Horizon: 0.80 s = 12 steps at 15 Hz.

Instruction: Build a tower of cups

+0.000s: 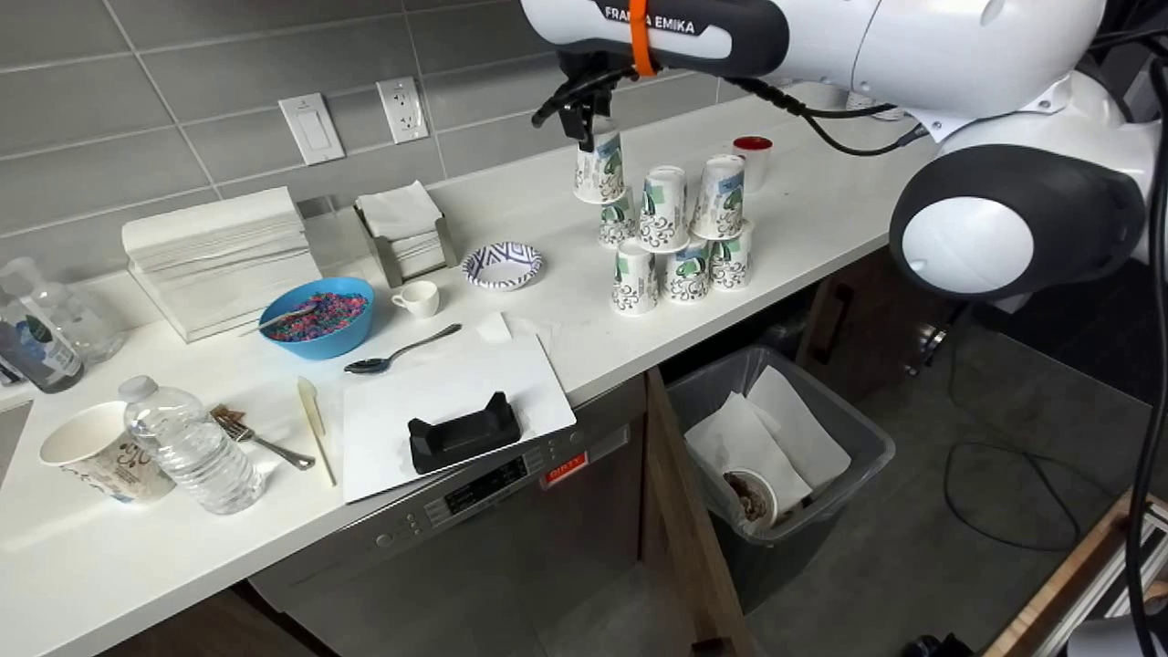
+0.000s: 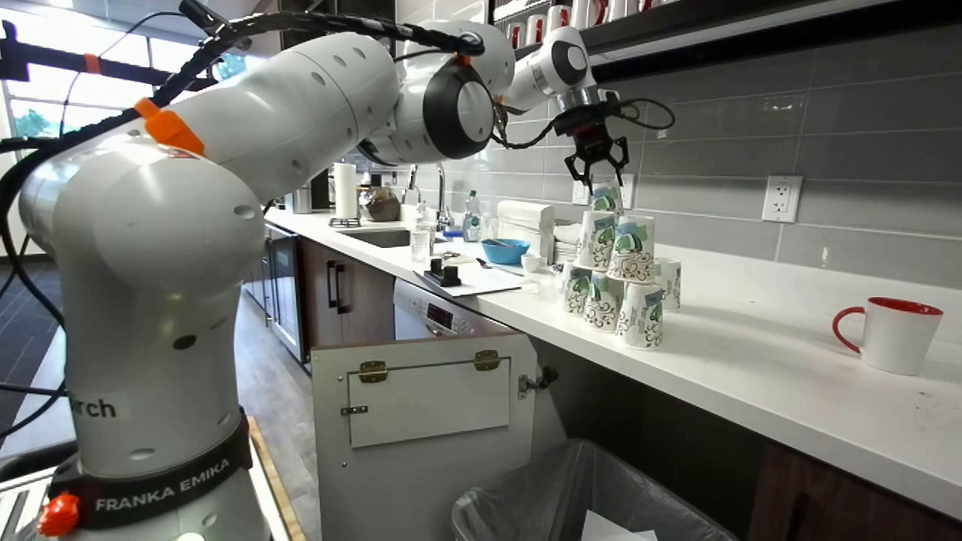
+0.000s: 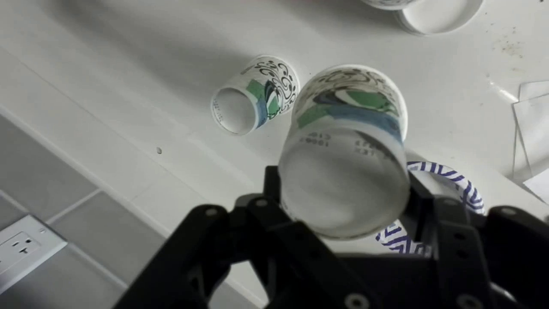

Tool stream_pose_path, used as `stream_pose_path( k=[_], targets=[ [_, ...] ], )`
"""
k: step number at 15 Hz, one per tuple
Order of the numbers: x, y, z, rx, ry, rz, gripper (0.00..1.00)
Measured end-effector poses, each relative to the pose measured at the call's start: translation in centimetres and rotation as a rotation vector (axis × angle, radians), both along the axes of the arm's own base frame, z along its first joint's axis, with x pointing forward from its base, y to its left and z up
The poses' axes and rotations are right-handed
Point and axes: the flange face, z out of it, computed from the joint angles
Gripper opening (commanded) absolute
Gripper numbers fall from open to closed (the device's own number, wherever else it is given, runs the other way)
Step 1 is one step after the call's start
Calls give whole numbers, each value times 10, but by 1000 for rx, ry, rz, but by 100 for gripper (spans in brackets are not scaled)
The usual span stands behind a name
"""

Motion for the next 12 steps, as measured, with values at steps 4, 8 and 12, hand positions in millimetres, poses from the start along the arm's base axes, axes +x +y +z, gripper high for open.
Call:
stream_pose_path(
  k=[4, 8, 12],
  targets=[
    [-18, 3, 45, -30, -40, -22, 40],
    [-36, 3, 81, -70, -66, -59, 40],
    [-47, -9, 102, -89, -64, -112, 40]
  ],
)
